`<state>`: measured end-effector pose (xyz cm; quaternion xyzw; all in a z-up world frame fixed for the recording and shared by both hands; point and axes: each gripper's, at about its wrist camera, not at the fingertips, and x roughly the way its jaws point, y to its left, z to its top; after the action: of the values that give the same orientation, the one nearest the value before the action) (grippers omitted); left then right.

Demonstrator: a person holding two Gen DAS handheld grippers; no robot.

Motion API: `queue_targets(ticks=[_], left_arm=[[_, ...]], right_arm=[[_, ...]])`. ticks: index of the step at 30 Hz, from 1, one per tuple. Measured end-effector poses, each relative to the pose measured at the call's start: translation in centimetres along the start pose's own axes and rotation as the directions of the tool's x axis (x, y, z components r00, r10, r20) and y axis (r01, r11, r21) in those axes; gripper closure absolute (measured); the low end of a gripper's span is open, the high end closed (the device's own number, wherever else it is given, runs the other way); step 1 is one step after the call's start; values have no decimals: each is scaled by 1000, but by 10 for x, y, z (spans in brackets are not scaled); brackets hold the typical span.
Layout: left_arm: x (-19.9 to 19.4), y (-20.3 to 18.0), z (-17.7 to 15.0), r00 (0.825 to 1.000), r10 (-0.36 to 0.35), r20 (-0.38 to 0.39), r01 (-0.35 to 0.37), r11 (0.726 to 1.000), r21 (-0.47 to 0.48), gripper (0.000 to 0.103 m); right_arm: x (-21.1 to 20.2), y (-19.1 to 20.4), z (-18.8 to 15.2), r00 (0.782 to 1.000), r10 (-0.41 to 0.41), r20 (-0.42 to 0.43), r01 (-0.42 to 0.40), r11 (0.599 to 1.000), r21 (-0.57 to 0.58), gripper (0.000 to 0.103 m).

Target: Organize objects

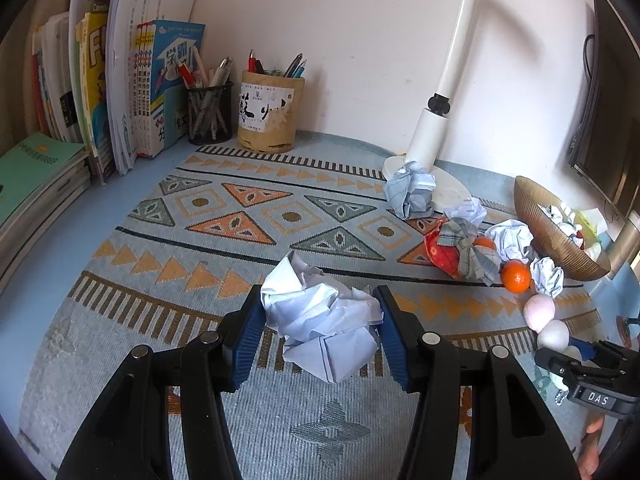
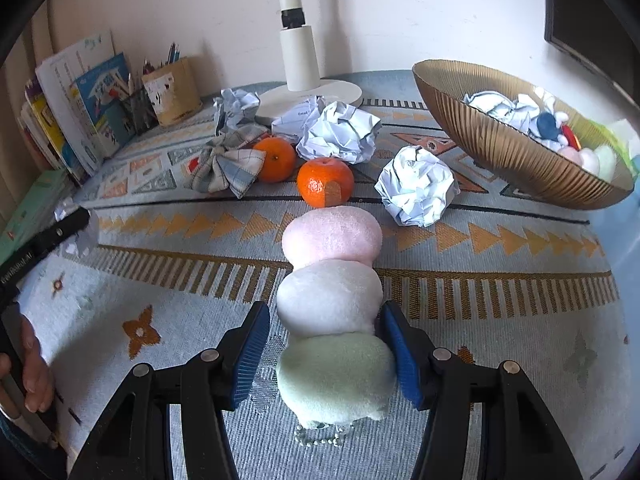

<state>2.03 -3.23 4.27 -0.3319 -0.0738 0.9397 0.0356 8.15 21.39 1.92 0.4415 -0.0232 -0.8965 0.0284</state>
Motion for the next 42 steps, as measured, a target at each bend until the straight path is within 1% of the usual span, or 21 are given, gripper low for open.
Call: queue_targets(ticks=[2,6,11,16,18,20,21,23,24,26,29,31,33,34,35,36,37,38,39,41,42], left_arm=[[1,0,0,1000,1,-2,-1,1000,1,51],[0,1,1,1000,-4,-2,4,1000,-3,51],[0,1,0,1000,-7,0,7,1000,-6,51],[7,-2,0,999,-9,-47,9,1000,2,51],[8,-4,0,998,-12,-63,13,1000,13,52],[7,-7,0,996,-25,-83,26,1000,8,53],[4,-7,-1,994,-55,-94,54,998,-12,53],[-8,-11,-3,990,-114,-86,110,993,-51,53],[-13,-18,-4,988,-136,-79,132,990,-46,53],[-19,-37,-3,983,-158,-90,158,987,-4,53],[-31,-67,10,979,-189,-76,194,979,64,53],[-37,-89,25,969,-237,-68,243,965,98,53],[-38,-112,39,962,-264,-71,272,952,137,53],[-37,-126,46,961,-266,-69,274,946,172,53],[-37,-133,49,963,-260,-66,267,945,190,53],[-35,-139,52,965,-253,-69,262,943,205,53],[-32,-143,52,964,-256,-76,267,941,210,53],[-29,-143,52,963,-257,-81,268,941,205,52],[-26,-142,50,964,-250,-88,263,944,197,52],[-19,-137,45,967,-231,-108,247,952,180,52],[-17,-134,43,968,-220,-120,239,955,175,52]], right_arm=[[0,4,0,1000,-15,-2,15,1000,-20,45],[1,0,0,1000,-7,-3,7,1000,-14,45],[1,4,0,1000,-21,-6,21,999,-35,45],[2,9,1,999,-47,-20,46,997,-59,45],[-3,9,-2,1000,-30,-11,29,998,-61,50],[-15,5,-7,999,43,-6,-43,999,-18,51],[-19,2,-10,995,95,-9,-95,995,15,52],[-27,-8,-14,980,197,-13,-195,977,92,52],[-30,-12,-14,972,233,-6,-231,965,121,52],[-40,-29,-12,943,331,37,-331,922,200,52],[-60,-56,-10,900,417,128,-436,859,267,52],[-74,-74,-7,889,422,178,-457,842,286,52],[-87,-94,-5,887,405,222,-458,833,310,52],[-94,-104,-4,889,385,247,-449,835,316,52],[-100,-113,-3,895,353,272,-428,851,305,51],[-101,-114,-2,901,341,268,-414,861,295,41],[-98,-114,-2,911,336,239,-397,871,288,33],[-88,-111,-4,918,343,197,-389,874,293,18],[-79,-106,-6,920,355,167,-391,871,298,8],[-59,-85,-14,911,397,111,-411,862,297,7],[-50,-75,-16,914,397,82,-403,869,289,7]])
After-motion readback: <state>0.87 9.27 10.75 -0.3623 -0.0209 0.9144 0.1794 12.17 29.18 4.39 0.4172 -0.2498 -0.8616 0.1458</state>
